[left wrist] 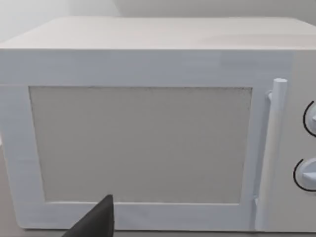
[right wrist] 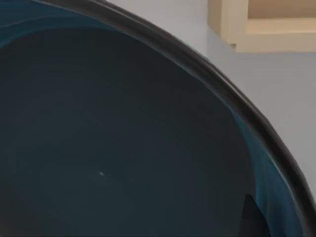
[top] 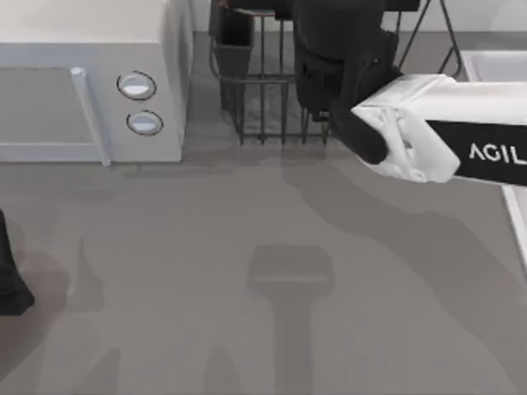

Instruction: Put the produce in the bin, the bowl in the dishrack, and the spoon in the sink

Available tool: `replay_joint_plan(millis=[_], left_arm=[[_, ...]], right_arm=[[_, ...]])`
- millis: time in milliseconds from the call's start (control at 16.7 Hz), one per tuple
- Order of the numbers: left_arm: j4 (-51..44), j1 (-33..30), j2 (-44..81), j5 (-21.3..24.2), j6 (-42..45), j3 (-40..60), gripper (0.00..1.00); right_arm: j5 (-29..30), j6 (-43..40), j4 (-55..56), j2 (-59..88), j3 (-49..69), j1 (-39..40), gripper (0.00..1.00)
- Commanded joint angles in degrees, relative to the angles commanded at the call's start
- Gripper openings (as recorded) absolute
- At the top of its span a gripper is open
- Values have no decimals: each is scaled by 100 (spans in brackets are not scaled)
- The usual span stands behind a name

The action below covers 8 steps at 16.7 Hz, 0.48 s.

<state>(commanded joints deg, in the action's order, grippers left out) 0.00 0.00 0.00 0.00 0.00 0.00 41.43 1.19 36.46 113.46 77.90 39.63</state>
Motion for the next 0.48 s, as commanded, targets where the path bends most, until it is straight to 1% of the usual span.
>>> replay_joint_plan(millis=[180, 420, 480], left_arm=[[0, 0, 0, 0, 0, 0, 100], [0, 0, 0, 0, 0, 0, 100], [0, 0, 0, 0, 0, 0, 100]], right_arm=[[-325, -16, 361, 361, -149, -334, 0], [-332, -17, 369, 368, -152, -341, 0], [-332, -17, 369, 368, -152, -341, 8]])
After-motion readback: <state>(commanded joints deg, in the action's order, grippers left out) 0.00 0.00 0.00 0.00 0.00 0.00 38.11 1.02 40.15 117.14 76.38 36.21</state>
